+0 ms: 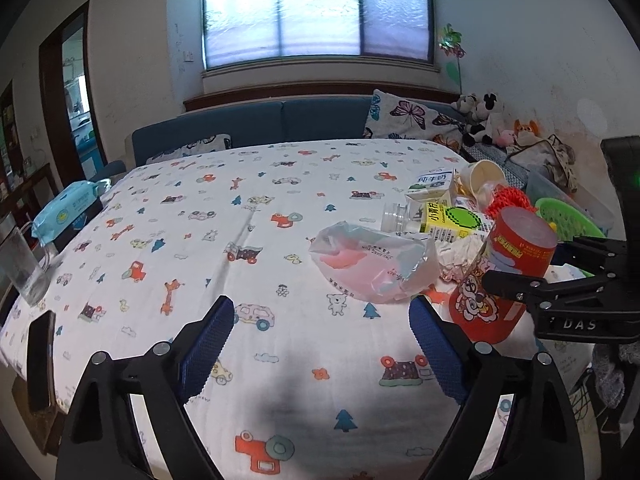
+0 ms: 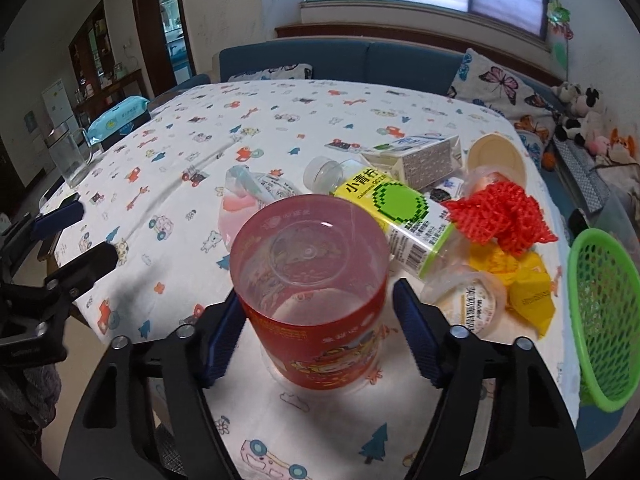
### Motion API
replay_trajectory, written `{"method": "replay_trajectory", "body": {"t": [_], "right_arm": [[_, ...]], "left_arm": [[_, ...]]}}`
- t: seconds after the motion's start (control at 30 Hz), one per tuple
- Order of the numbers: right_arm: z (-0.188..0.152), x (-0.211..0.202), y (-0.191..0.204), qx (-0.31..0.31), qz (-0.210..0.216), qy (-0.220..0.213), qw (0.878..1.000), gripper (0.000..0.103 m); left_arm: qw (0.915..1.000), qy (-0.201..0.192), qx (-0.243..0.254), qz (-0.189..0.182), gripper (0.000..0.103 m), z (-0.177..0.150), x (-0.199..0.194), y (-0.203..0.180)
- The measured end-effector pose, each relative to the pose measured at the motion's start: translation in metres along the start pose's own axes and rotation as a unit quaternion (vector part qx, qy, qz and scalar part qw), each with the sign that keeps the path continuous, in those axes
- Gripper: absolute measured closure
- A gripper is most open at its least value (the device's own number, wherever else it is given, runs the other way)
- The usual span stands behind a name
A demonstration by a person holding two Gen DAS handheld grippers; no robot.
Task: Collect trash
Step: 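Reach the right gripper to the red can and grasp it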
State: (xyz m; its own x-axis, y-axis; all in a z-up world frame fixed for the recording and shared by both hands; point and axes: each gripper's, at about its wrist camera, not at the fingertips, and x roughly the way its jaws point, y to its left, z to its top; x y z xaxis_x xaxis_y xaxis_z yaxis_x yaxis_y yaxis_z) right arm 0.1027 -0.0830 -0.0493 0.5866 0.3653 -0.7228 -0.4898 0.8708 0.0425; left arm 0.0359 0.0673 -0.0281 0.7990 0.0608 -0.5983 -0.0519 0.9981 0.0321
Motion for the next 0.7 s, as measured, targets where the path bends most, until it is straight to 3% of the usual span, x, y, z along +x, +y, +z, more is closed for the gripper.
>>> {"method": "replay_trajectory", "body": {"t": [0.4, 0.47, 0.7], "right_arm": [[-0.001, -0.050, -0.015, 0.016, 0.029, -0.023, 0.999, 0.036], [-0.002, -0.060, -0.021, 0.019, 0.025, -0.027, 0.999, 0.036], [-0.008, -0.096, -0.056, 0.049, 0.001, -0.042, 0.998, 0.036]], "left_arm": [[0.9965, 0.015, 0.065, -0.050, 0.018, 0.008, 0.039, -0.033], [0.9952, 0.022, 0.077, -0.057, 0.027, 0.010, 0.048, -0.042], [0.9905, 0.034, 0.117, -0.064, 0.034, 0.013, 0.080, -0.065]]}}
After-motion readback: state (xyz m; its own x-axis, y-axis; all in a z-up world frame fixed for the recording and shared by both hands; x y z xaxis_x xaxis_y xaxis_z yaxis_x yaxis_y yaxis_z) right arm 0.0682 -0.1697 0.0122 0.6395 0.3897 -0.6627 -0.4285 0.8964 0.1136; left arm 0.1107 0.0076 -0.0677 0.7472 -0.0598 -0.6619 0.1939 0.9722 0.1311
